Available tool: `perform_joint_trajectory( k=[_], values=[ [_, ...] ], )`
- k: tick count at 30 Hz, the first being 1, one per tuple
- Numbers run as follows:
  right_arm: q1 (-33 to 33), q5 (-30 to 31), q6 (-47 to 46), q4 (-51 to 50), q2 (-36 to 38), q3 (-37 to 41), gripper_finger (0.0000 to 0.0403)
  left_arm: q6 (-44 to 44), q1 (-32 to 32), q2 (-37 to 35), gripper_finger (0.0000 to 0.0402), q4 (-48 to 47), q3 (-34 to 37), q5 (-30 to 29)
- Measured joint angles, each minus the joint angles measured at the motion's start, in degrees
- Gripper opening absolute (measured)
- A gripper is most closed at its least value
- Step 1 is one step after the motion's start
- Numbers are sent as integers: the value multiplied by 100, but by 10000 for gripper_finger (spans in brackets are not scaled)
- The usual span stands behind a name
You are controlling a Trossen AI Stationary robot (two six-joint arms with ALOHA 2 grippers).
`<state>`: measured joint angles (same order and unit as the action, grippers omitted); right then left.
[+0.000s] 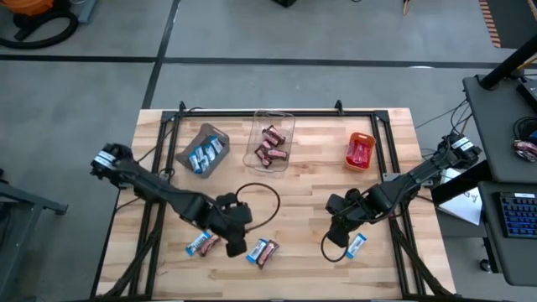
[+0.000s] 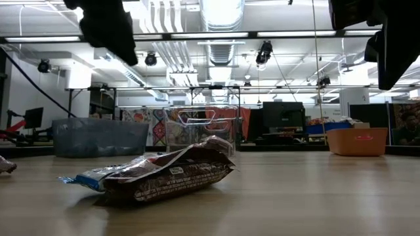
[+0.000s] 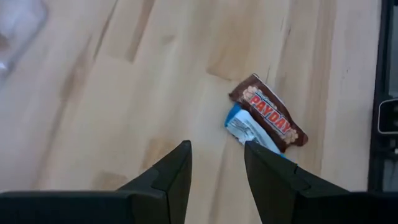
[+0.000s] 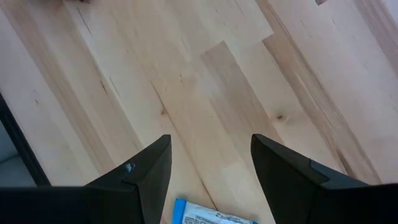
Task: Sort candy
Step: Put the blue chocolate into the black bin
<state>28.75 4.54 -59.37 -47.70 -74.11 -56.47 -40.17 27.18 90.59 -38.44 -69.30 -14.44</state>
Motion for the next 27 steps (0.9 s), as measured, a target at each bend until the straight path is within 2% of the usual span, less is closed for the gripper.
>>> perform_joint_trajectory(
  k=[5, 11, 17, 27],
  values=[
    [0, 0, 0, -1, 0, 0, 212, -905, 96, 270, 138, 31, 0, -8],
    [0, 3, 223, -2, 0, 0, 212, -1460, 105, 717, 174, 83, 0, -9],
    [0, 6, 343, -5, 0, 0, 212, -1526, 111, 1164, 203, 477, -83, -14],
    [12, 1, 391, -4, 0, 0, 212, -1588, 140, 1750, 208, 432, -574, 82]
  ],
)
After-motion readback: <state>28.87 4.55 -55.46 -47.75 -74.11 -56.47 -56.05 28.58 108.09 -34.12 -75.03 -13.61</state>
